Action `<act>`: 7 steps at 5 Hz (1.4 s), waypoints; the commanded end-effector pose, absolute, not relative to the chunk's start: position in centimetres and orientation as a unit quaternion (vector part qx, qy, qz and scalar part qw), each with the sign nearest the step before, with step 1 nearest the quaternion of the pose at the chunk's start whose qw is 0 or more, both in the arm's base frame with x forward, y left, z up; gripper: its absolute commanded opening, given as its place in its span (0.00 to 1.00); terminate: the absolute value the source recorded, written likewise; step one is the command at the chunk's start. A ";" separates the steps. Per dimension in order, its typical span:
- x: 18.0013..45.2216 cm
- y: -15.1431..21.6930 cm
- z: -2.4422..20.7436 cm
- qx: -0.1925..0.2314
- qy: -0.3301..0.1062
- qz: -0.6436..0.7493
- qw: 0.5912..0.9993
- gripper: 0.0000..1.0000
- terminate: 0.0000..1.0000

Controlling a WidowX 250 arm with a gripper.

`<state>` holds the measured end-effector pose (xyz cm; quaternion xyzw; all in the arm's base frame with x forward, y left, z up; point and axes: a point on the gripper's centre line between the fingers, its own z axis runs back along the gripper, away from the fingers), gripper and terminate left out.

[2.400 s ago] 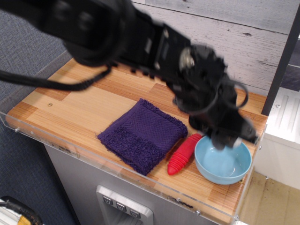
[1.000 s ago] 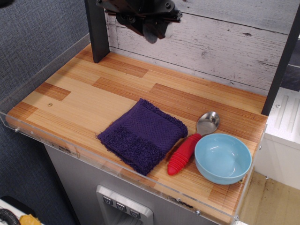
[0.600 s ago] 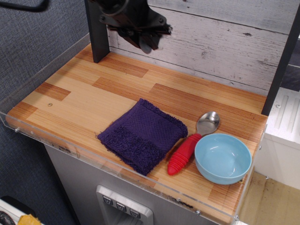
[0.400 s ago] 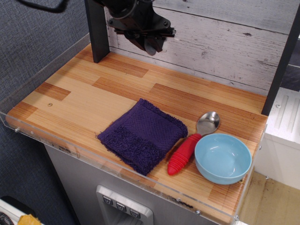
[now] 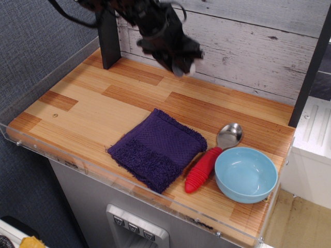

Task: Remove the rag from the bowl and place above the washcloth

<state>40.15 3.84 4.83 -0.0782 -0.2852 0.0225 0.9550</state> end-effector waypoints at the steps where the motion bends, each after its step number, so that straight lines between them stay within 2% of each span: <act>1: 38.2 2.6 2.2 -0.086 -0.260 0.008 0.962 0.00 0.00; 2: 37.8 2.4 1.8 -0.090 -0.253 0.009 0.963 0.00 0.00; 3: 37.8 2.4 2.2 -0.086 -0.251 0.016 0.964 1.00 0.00; 5: 37.7 2.6 2.6 -0.085 -0.254 0.022 0.963 1.00 0.00; 6: 37.9 2.4 3.4 -0.087 -0.265 0.021 0.960 1.00 0.00; 7: 37.9 2.3 5.3 -0.091 -0.295 0.026 0.951 1.00 0.00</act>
